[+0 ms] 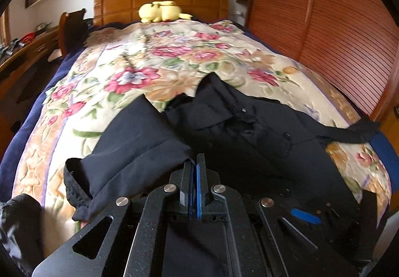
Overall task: Fold large clothes
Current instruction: 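Fold the gripped sleeve across the coat front with the left tool, then release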
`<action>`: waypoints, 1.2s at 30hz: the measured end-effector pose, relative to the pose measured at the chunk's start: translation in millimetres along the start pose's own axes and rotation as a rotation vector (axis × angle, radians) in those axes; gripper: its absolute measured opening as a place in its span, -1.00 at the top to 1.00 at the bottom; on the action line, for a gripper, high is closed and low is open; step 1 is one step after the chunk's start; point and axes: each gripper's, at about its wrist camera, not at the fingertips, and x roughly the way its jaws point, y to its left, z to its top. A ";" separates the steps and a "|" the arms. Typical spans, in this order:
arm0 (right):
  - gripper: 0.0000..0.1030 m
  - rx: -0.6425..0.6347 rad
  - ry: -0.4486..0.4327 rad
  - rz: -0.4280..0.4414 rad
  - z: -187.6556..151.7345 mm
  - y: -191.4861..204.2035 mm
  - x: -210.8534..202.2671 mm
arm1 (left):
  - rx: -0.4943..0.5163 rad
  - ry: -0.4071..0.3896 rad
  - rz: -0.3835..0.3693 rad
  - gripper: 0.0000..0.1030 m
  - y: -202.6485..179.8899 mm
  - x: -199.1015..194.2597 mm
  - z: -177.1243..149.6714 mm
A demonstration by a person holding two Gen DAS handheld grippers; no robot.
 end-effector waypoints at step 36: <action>-1.00 -0.003 0.014 -0.037 -1.1 1.9 2.6 | -0.103 -0.056 0.141 0.42 72.0 -28.8 -146.7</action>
